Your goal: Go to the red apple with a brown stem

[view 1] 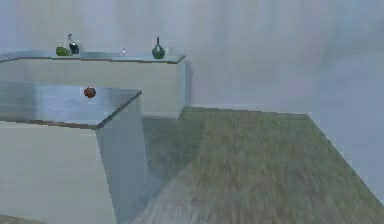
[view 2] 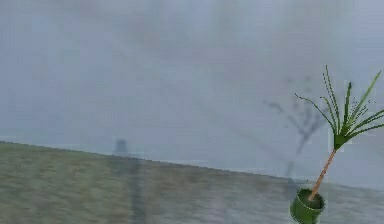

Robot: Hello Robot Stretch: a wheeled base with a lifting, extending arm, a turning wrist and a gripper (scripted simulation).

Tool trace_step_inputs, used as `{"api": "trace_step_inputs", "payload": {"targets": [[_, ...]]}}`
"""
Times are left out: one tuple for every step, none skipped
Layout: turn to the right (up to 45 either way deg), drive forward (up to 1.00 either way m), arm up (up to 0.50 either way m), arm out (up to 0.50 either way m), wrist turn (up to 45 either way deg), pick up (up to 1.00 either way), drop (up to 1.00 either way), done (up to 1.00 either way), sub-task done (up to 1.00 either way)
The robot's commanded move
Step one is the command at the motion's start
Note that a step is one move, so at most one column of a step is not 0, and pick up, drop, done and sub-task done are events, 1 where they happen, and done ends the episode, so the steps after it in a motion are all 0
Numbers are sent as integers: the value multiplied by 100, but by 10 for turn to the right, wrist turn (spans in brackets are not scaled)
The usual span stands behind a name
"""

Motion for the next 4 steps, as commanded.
{"api": "trace_step_inputs", "payload": {"targets": [[0, 90, 0, 0, 0, 0, 0, 0, 0], [-450, 0, 0, 0, 0, 0, 0, 0, 0], [-90, 0, 0, 0, 0, 0, 0, 0, 0], [0, 90, 0, 0, 0, 0, 0, 0, 0]]}}
